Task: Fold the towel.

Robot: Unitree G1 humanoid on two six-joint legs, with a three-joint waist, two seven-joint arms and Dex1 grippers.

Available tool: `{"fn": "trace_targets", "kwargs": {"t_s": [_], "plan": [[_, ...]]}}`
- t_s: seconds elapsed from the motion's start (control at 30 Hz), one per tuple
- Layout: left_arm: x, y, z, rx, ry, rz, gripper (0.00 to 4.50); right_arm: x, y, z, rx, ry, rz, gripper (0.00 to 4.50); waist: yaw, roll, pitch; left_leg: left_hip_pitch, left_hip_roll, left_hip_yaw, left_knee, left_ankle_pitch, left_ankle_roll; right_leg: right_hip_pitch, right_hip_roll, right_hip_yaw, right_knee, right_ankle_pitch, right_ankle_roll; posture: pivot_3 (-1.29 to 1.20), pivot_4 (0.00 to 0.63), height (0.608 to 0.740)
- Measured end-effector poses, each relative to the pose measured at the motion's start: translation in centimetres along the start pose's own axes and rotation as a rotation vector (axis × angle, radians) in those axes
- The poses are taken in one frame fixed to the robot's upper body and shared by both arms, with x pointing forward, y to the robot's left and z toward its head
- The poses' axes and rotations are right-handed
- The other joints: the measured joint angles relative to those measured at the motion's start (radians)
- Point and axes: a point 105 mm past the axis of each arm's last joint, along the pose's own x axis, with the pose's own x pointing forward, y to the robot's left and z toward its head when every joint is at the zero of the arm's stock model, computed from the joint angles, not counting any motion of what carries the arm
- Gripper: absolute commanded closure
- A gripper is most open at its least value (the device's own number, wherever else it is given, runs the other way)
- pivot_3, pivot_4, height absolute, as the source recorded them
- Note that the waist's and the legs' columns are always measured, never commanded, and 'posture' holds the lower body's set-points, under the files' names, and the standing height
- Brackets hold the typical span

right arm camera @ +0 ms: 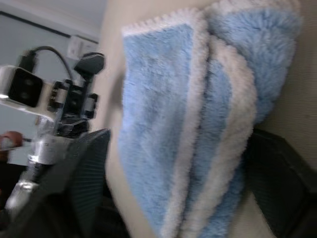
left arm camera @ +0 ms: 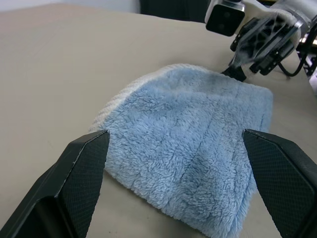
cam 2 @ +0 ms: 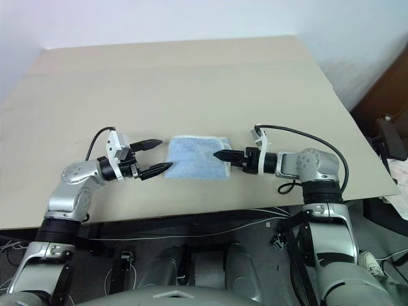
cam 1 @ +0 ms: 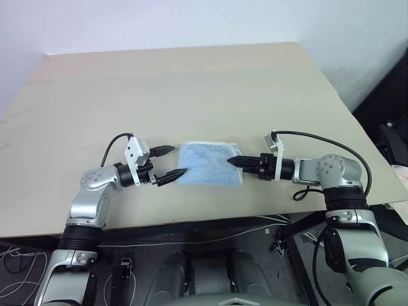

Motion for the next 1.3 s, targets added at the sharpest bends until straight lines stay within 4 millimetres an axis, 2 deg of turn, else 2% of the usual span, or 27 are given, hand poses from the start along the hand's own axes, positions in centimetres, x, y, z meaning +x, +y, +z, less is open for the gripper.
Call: {"fn": "trace_targets", "kwargs": {"t_s": [0.13,0.3,0.33,0.53,0.67,0.83,1.0,1.13,1.3], "plan": [[-0.1,0.1,-0.3,0.000,-0.002,0.012,0.00,0.0,-0.5,-0.1,-0.004,0.006,-0.025,2.69,0.005,0.000,0.000,-0.001,0.000,0.000,0.000,0.000,0.000,-0.001,0.000,0.000,0.000,0.000,0.000,0.00,0.150,0.740],[0.1,0.3,-0.7,-0.015,-0.010,0.035,0.00,0.0,0.5,-0.2,-0.035,0.030,0.014,4.32,0.004,-0.001,-0.001,-0.001,0.000,0.000,0.000,0.000,0.000,0.000,0.000,0.000,0.000,0.000,0.000,0.00,0.150,0.740],[0.1,0.3,-0.6,-0.017,-0.011,0.039,0.00,0.1,0.7,-0.2,-0.042,0.034,0.019,4.49,0.004,-0.002,-0.001,0.000,0.000,0.000,0.000,0.000,0.000,0.000,0.000,0.000,0.000,0.000,0.000,0.00,0.150,0.740],[0.6,0.1,0.2,-0.006,-0.015,0.041,0.00,0.0,1.2,-1.1,-0.158,0.078,0.006,4.49,0.007,-0.002,-0.001,-0.002,0.000,-0.001,0.000,0.000,0.000,-0.001,0.000,0.000,-0.001,0.001,-0.001,0.00,0.150,0.740],[1.0,0.4,0.9,-0.006,-0.013,0.043,0.00,0.1,3.1,-0.7,-0.185,0.024,0.069,4.49,0.011,0.000,0.000,-0.008,0.000,-0.001,0.000,0.000,0.000,-0.008,0.000,0.000,0.000,0.001,0.000,0.00,0.150,0.740],[1.3,1.0,1.7,0.014,-0.023,0.046,0.00,-2.2,6.1,3.1,-0.292,-0.186,0.084,4.49,0.027,0.000,0.000,-0.008,-0.002,-0.001,0.000,0.000,0.000,-0.007,-0.002,0.000,-0.001,0.001,0.000,0.00,0.150,0.740],[2.1,1.9,1.8,-0.007,-0.048,0.073,0.00,-3.7,8.0,7.5,-0.325,-0.481,0.067,4.49,0.040,0.000,0.000,-0.008,-0.002,-0.001,-0.001,0.000,0.000,-0.007,-0.002,-0.001,-0.001,0.001,0.000,0.00,0.150,0.740],[2.6,2.1,2.0,-0.014,-0.057,0.070,0.00,-4.6,5.8,10.5,-0.380,-0.635,-0.186,4.49,0.037,0.000,0.000,-0.008,-0.004,0.000,-0.001,0.000,0.000,-0.007,-0.001,-0.001,-0.002,0.001,0.000,0.00,0.150,0.740],[3.2,2.0,2.2,-0.015,-0.066,0.058,0.00,-5.7,3.7,14.9,-0.326,-0.864,-0.343,4.49,0.034,0.001,0.001,-0.008,-0.002,0.000,-0.001,0.001,-0.001,-0.007,0.002,-0.001,0.000,0.001,0.000,0.00,0.150,0.740]]}}
